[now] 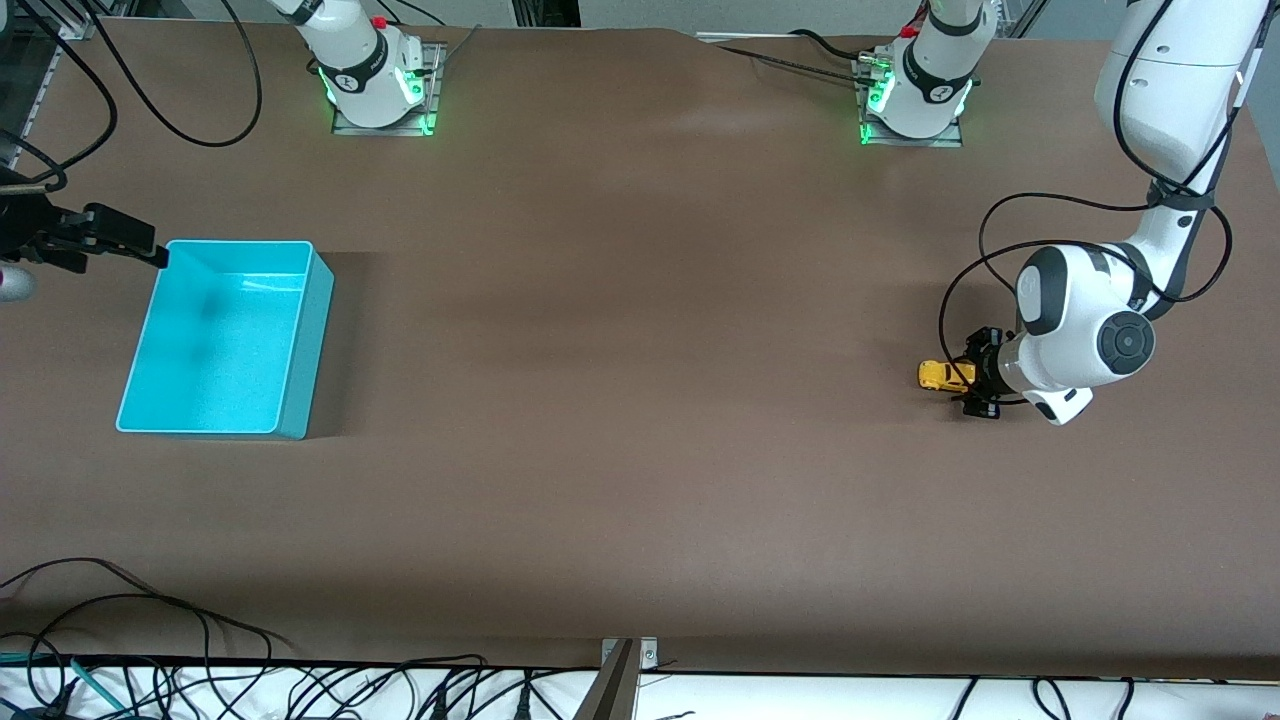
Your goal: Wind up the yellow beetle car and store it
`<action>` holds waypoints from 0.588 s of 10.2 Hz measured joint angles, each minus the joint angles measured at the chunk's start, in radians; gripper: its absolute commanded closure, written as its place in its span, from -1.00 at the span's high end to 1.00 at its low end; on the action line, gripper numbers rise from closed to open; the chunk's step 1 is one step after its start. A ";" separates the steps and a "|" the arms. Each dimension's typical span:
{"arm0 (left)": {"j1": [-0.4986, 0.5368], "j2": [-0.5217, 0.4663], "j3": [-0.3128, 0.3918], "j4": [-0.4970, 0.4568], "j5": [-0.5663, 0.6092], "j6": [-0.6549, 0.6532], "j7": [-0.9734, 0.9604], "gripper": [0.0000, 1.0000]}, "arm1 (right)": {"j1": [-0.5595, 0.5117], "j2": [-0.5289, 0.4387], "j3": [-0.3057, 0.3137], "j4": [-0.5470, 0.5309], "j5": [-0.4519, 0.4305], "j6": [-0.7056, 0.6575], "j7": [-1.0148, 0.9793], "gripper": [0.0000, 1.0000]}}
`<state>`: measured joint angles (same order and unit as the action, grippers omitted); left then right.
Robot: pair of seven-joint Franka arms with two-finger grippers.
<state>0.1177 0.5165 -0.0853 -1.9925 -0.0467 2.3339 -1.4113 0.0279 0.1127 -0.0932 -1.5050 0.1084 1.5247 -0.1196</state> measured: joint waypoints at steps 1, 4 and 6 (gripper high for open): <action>-0.001 -0.004 -0.001 0.000 0.001 0.001 0.000 -1.00 | 0.002 0.000 0.006 0.000 0.018 0.001 0.000 1.00; -0.032 -0.004 -0.011 0.008 0.001 0.007 -0.045 -1.00 | 0.003 0.000 0.010 0.000 0.027 0.002 0.000 1.00; -0.105 -0.008 -0.018 0.011 0.001 0.007 -0.158 -1.00 | 0.003 0.002 0.010 0.000 0.027 0.002 0.000 1.00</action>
<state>0.0127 0.5080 -0.1034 -1.9816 -0.0457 2.3404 -1.5693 0.0313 0.1143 -0.0829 -1.5050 0.1359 1.5267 -0.1195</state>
